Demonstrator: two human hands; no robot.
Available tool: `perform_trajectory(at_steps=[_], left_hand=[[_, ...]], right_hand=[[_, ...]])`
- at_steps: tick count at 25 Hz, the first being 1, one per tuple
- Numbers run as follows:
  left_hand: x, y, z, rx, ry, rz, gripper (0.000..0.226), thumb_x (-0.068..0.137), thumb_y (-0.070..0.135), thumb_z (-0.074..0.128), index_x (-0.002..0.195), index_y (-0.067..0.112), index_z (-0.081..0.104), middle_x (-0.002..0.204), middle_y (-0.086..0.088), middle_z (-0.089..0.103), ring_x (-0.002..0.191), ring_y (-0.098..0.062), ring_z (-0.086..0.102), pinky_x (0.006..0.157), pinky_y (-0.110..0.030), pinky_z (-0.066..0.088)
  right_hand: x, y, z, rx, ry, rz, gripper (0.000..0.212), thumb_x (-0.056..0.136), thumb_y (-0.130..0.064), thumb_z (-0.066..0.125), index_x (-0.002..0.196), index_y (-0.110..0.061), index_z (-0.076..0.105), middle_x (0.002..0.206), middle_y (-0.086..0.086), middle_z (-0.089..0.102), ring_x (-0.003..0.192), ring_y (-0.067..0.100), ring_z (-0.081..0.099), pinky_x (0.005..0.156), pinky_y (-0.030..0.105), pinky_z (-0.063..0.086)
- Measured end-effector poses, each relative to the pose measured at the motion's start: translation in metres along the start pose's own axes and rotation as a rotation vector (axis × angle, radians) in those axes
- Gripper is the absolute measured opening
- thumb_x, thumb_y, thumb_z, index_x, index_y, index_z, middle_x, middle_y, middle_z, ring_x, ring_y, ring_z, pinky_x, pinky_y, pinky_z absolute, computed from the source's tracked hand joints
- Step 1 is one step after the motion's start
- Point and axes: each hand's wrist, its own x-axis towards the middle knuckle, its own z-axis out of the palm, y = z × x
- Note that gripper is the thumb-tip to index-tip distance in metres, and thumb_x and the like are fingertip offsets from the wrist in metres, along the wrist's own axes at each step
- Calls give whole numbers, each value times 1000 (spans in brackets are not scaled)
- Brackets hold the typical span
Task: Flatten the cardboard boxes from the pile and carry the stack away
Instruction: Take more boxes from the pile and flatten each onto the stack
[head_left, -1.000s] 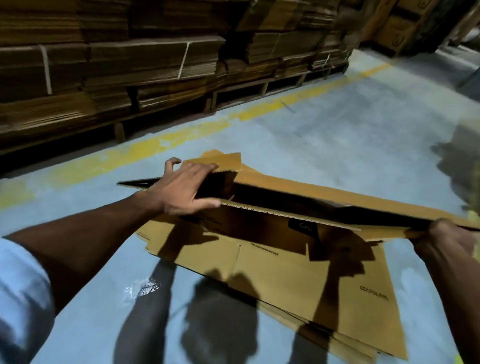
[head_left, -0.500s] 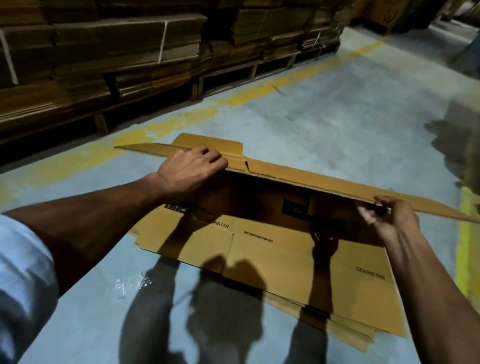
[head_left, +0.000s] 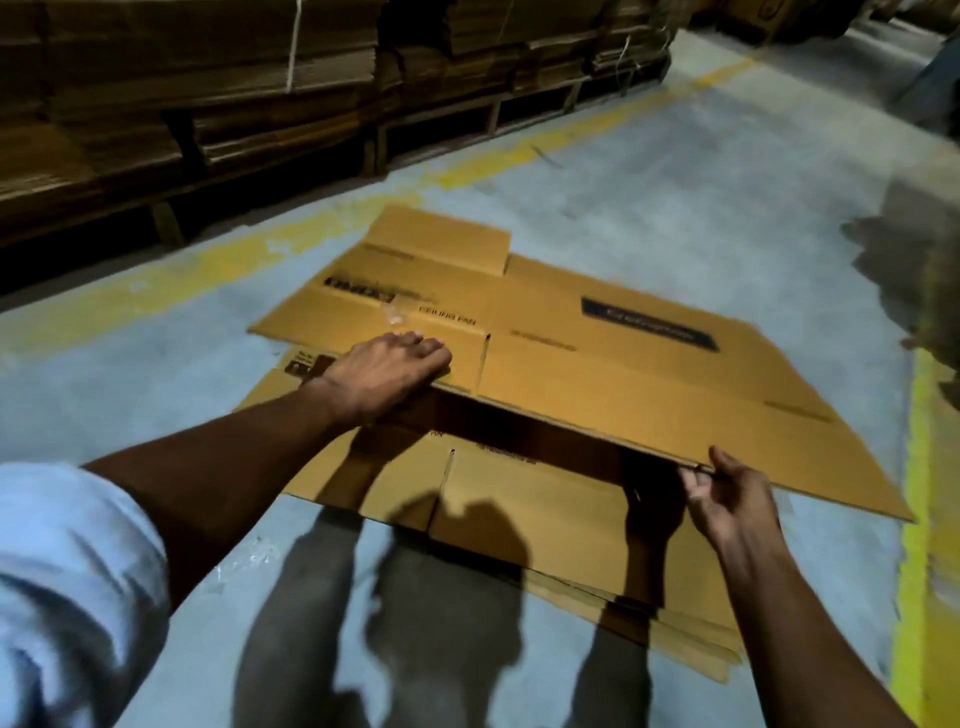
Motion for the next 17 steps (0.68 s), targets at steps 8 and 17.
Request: perform_trajectory(at_steps=[8, 17], left_hand=[[-46, 24, 95, -98, -298, 27, 61, 93, 20, 66, 139, 29, 28, 155, -6, 36, 137, -27, 43, 107, -43, 46], [-57, 33, 89, 11, -397, 28, 56, 102, 26, 53, 149, 24, 24, 168, -7, 6, 152, -32, 19, 113, -43, 37]], right_hand=[[37, 81, -112, -339, 417, 182, 39, 94, -3, 64, 132, 2, 53, 122, 20, 63, 105, 31, 66, 65, 38, 62], [21, 84, -115, -404, 383, 192, 37, 90, -4, 71, 125, -1, 59, 111, 18, 60, 93, 27, 64, 49, 39, 59]])
